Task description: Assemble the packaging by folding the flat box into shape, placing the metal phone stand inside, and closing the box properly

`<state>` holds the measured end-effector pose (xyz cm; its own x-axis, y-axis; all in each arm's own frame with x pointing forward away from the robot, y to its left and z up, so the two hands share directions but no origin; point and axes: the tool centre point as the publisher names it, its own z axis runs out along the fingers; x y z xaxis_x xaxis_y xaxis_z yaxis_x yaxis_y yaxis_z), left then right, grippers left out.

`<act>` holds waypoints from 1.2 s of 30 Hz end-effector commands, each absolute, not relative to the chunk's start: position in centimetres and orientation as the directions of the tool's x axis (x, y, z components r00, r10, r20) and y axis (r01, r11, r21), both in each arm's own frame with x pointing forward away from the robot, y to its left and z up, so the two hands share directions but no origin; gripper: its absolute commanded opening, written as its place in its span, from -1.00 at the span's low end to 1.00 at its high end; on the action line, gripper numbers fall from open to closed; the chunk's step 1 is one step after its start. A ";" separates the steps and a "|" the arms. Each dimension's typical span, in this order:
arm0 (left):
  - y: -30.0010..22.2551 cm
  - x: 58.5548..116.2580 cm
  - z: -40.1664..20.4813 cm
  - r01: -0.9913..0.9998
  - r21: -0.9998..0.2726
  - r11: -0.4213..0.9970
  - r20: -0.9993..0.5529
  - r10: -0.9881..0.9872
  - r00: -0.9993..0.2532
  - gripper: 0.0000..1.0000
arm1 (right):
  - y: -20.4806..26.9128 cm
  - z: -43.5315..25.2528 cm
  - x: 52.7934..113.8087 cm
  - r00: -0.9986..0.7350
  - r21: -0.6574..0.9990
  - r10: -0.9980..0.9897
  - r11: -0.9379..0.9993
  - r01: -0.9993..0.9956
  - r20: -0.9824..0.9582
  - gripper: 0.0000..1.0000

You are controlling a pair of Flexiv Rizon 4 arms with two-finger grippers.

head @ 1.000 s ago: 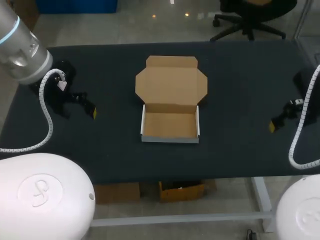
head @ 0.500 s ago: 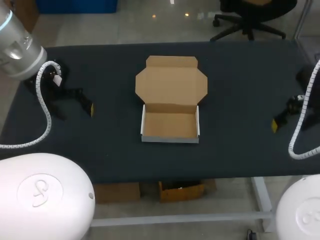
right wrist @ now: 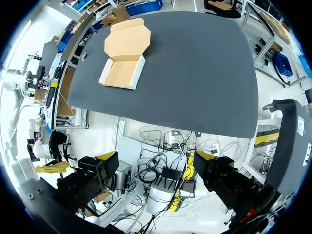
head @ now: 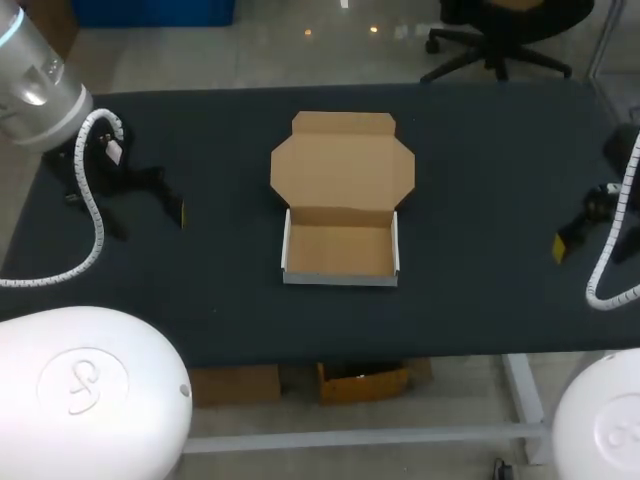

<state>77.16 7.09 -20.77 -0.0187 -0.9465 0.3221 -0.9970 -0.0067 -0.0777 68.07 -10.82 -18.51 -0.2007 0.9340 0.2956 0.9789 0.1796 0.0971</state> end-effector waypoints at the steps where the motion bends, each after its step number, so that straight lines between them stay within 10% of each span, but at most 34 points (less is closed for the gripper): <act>1: 6.7 76.0 -20.6 -0.994 -0.107 -0.015 0.309 -0.951 -0.019 1.00 | -11.0 -18.6 68.1 -0.199 0.094 0.932 0.179 0.979 0.304 1.00; 36: 6.6 76.6 -17.6 -0.988 -0.147 -0.039 0.370 -0.929 -0.018 1.00 | -10.7 -16.5 66.4 -0.119 0.077 0.897 0.095 0.993 0.425 1.00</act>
<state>76.88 6.35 -18.12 -0.0077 -0.9304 0.3664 -0.9871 -0.0514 -0.1515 66.76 -10.60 -16.62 -0.1189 0.8980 0.4236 0.9926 0.0964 0.0743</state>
